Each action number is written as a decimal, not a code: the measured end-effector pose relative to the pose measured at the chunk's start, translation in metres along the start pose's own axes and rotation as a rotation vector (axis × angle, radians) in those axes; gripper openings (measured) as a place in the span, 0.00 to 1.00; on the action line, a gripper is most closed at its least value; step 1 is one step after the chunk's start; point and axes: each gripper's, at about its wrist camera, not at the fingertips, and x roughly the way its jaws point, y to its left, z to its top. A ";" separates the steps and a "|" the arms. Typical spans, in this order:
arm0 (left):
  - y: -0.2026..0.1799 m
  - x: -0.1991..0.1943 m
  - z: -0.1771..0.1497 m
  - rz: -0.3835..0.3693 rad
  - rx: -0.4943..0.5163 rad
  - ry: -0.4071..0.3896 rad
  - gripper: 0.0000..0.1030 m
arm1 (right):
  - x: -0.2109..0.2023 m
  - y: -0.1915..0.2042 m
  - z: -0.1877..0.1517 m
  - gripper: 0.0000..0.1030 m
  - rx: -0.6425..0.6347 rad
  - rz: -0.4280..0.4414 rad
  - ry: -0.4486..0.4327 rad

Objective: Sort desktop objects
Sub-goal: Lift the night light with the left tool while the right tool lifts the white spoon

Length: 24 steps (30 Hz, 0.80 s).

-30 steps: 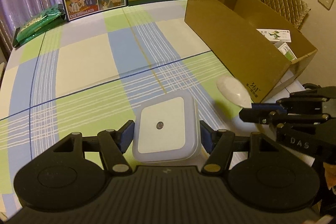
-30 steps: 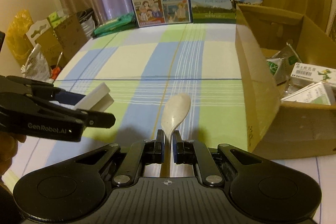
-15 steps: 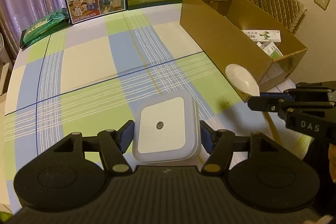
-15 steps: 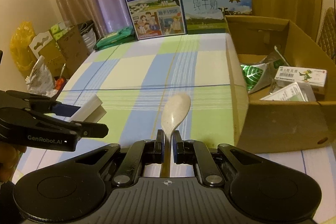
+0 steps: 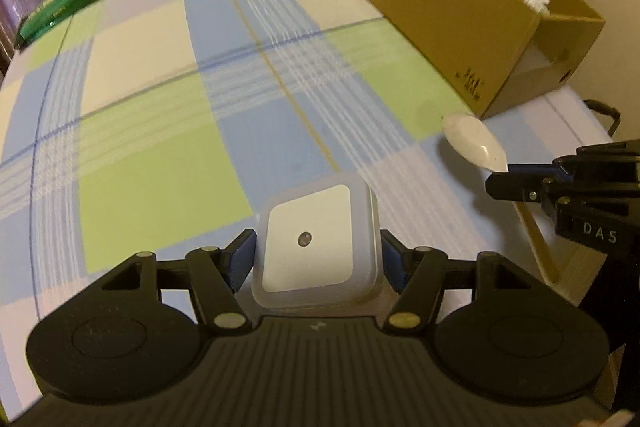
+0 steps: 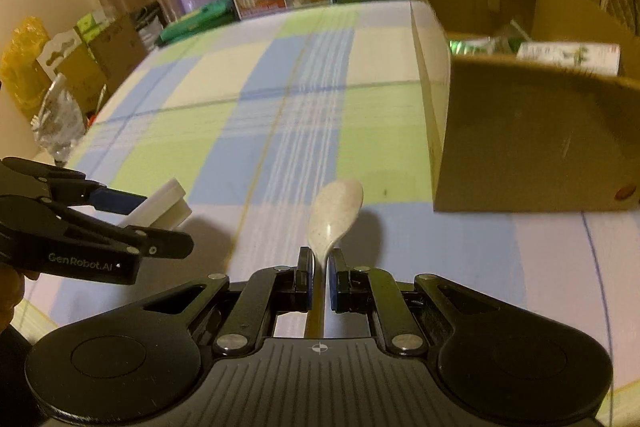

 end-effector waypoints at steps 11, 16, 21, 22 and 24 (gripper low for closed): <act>0.009 0.010 -0.011 -0.056 -0.007 0.019 0.75 | 0.016 -0.005 -0.008 0.04 -0.010 0.027 0.004; 0.026 0.011 -0.010 -0.131 -0.035 0.029 0.75 | 0.015 -0.005 -0.010 0.05 -0.018 0.034 -0.001; 0.035 0.011 -0.003 -0.166 0.008 0.064 0.74 | 0.014 -0.006 -0.011 0.05 -0.027 0.026 -0.013; 0.037 0.012 -0.001 -0.175 0.014 0.070 0.74 | 0.014 -0.006 -0.011 0.05 -0.027 0.026 -0.012; 0.039 0.014 0.001 -0.194 0.023 0.084 0.72 | 0.014 -0.005 -0.012 0.05 -0.030 0.026 -0.010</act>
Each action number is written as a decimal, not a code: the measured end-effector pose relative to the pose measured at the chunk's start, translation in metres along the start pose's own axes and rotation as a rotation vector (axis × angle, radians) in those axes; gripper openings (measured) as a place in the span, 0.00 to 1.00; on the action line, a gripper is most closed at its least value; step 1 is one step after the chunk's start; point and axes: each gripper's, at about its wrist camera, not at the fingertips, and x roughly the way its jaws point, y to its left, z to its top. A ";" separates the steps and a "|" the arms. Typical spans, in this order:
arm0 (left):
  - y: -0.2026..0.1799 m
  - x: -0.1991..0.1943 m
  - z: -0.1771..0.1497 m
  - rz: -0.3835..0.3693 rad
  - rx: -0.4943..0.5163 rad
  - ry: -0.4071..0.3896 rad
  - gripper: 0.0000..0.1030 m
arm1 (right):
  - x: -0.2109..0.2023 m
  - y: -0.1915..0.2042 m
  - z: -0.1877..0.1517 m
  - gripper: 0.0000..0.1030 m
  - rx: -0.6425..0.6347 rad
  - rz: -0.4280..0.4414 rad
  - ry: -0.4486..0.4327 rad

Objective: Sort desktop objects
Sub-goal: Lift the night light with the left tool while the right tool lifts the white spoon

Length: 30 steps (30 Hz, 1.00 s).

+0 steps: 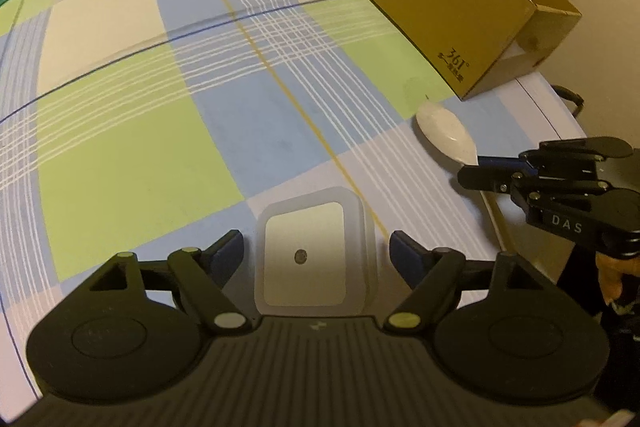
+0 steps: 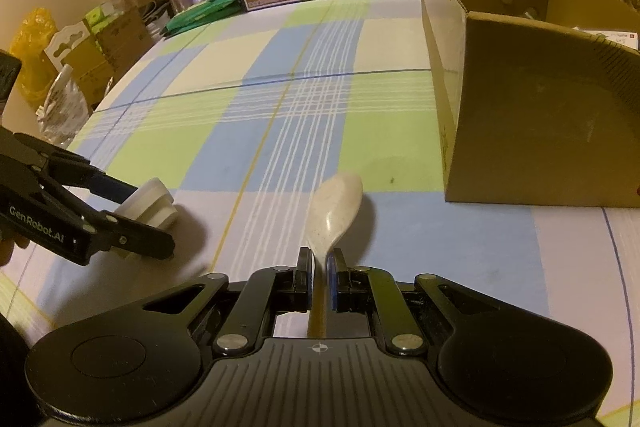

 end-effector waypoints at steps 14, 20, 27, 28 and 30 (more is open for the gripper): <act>0.014 0.005 0.005 -0.101 -0.057 0.042 0.61 | 0.009 0.004 -0.003 0.05 -0.018 -0.005 0.013; 0.013 0.004 0.006 -0.084 -0.064 0.035 0.59 | 0.010 0.005 -0.002 0.05 -0.018 -0.006 0.012; 0.006 -0.001 -0.002 -0.063 -0.076 0.005 0.58 | 0.011 0.010 -0.001 0.05 -0.036 -0.029 0.013; 0.005 -0.002 -0.003 -0.062 -0.080 0.000 0.58 | 0.010 0.010 -0.001 0.05 -0.035 -0.025 0.013; 0.003 -0.004 -0.003 -0.054 -0.084 -0.012 0.58 | 0.006 0.012 0.000 0.05 -0.042 -0.026 0.005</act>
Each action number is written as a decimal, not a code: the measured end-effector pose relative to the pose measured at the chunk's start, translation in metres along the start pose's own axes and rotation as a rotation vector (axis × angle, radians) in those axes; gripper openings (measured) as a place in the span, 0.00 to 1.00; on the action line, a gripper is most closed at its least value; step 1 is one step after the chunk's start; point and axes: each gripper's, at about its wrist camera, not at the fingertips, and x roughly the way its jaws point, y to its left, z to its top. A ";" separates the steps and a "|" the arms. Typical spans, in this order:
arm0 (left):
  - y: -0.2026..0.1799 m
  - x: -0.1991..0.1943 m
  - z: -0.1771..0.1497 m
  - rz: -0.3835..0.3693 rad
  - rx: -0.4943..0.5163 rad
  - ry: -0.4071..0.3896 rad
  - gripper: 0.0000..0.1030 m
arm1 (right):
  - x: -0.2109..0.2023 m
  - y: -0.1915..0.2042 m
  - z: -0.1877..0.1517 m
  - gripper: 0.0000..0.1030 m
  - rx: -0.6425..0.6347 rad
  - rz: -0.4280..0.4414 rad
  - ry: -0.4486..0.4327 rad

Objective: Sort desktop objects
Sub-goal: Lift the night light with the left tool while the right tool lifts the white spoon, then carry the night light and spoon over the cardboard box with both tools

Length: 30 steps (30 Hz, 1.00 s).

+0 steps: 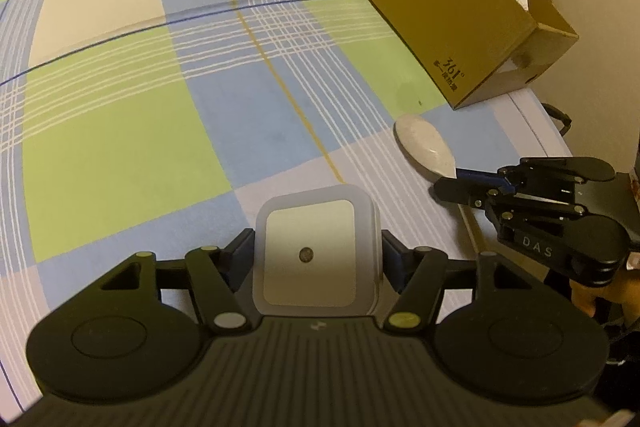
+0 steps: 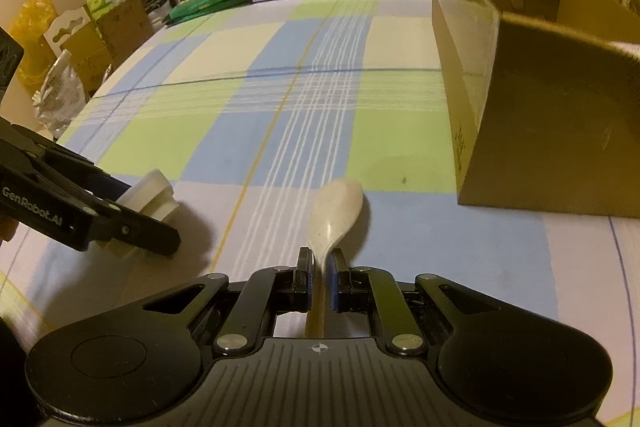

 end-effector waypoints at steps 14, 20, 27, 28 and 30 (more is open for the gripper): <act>-0.040 -0.046 0.033 0.080 0.011 -0.139 0.58 | -0.063 0.000 0.038 0.00 0.015 0.001 -0.156; -0.060 -0.053 0.043 0.074 0.033 -0.166 0.59 | -0.080 -0.010 0.044 0.00 0.033 -0.009 -0.190; -0.075 -0.057 0.050 0.083 0.062 -0.183 0.59 | -0.094 -0.017 0.044 0.00 0.050 -0.014 -0.218; -0.077 -0.059 0.052 0.085 0.065 -0.188 0.59 | -0.097 -0.017 0.045 0.00 0.051 -0.014 -0.223; -0.083 -0.062 0.055 0.092 0.076 -0.199 0.59 | -0.102 -0.019 0.046 0.00 0.051 -0.014 -0.236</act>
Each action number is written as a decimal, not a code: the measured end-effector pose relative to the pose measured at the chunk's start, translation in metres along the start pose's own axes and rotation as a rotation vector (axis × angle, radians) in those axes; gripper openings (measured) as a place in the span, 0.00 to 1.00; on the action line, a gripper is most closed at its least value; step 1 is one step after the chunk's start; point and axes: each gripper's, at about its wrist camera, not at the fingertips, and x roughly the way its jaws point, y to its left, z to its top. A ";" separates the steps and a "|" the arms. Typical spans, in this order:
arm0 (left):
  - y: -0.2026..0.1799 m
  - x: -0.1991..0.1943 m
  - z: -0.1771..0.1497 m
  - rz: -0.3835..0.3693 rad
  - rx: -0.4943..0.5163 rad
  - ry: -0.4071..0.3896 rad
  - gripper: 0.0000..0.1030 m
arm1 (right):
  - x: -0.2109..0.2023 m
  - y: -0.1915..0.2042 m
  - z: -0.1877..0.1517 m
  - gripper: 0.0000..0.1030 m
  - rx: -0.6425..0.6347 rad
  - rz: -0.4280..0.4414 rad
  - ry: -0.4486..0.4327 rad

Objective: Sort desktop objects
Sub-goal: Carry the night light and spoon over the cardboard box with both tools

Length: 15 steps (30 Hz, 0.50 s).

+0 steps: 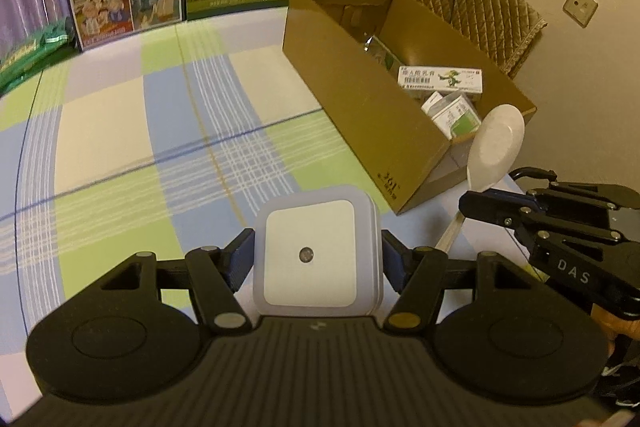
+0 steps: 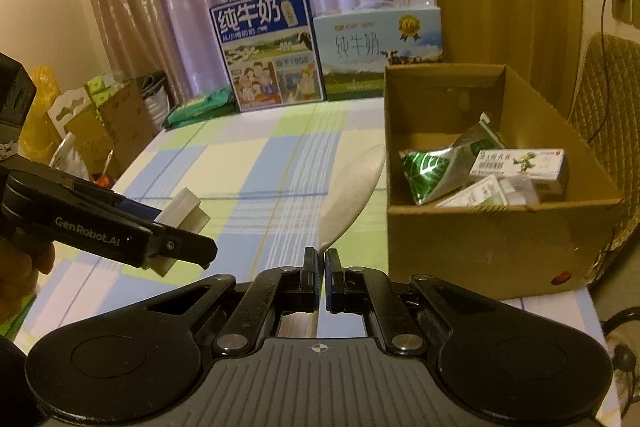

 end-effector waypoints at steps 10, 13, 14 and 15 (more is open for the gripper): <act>-0.035 -0.011 0.029 -0.009 0.067 -0.055 0.59 | -0.030 -0.024 0.030 0.00 0.018 -0.024 -0.066; -0.048 -0.011 0.037 -0.014 0.090 -0.065 0.59 | -0.038 -0.033 0.038 0.00 0.031 -0.034 -0.082; -0.053 -0.010 0.040 -0.016 0.099 -0.068 0.59 | -0.042 -0.037 0.041 0.00 0.030 -0.038 -0.089; -0.057 -0.010 0.043 -0.016 0.108 -0.070 0.59 | -0.044 -0.040 0.043 0.00 0.029 -0.042 -0.095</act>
